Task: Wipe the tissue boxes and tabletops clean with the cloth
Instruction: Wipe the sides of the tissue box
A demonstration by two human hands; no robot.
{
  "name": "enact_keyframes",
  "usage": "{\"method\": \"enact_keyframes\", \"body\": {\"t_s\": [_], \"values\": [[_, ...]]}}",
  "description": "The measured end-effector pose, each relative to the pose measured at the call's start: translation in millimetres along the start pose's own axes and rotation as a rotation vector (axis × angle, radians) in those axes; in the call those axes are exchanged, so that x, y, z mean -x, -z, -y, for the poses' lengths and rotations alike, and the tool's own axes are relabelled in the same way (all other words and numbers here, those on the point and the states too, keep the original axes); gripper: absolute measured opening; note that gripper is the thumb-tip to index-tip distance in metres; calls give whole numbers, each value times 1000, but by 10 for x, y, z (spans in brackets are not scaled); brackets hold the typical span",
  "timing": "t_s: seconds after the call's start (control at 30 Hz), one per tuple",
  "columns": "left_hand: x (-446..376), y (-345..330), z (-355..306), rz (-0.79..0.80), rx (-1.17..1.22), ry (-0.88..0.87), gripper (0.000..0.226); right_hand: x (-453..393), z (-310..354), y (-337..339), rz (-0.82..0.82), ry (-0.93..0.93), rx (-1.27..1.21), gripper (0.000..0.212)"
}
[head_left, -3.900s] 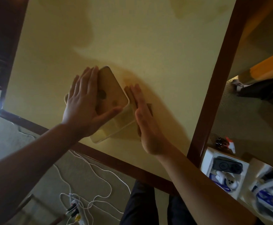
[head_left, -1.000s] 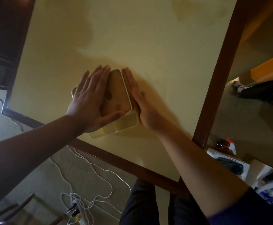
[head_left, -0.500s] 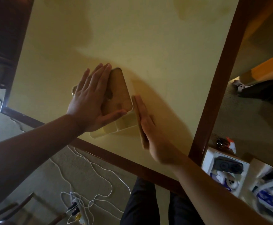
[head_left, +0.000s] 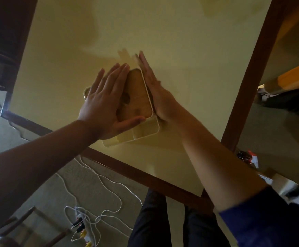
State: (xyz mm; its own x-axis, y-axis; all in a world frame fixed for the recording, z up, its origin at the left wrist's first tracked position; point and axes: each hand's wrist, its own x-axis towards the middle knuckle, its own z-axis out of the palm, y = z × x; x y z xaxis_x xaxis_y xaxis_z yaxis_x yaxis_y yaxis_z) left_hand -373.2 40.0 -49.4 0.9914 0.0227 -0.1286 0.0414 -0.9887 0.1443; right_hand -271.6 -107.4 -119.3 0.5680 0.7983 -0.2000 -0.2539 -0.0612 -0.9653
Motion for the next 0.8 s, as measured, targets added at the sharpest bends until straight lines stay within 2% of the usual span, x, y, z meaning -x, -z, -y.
{"method": "enact_keyframes", "body": {"t_s": [0.1, 0.2, 0.43, 0.57, 0.67, 0.73, 0.8], "values": [[1, 13, -14, 2, -3, 3, 123, -95, 84, 54, 20, 13, 44, 53], [5, 14, -16, 4, -10, 7, 123, 157, -64, -14, -21, 74, 107, 52], [-1, 15, -5, 0, 10, 1, 122, 1029, -354, -220, -15, 13, -23, 57], [-5, 8, 9, 17, -2, -25, 122, 771, -307, -172, -33, 53, -22, 49], [-99, 134, 114, 137, 16, -85, 125, 386, -196, -102, -46, 109, -20, 51], [-160, 222, 117, 198, 45, -35, 126, 191, -174, -90, -51, 122, -38, 55], [-164, 206, -36, 111, 109, 176, 120, 121, -195, -105, -73, 98, -67, 59]]}}
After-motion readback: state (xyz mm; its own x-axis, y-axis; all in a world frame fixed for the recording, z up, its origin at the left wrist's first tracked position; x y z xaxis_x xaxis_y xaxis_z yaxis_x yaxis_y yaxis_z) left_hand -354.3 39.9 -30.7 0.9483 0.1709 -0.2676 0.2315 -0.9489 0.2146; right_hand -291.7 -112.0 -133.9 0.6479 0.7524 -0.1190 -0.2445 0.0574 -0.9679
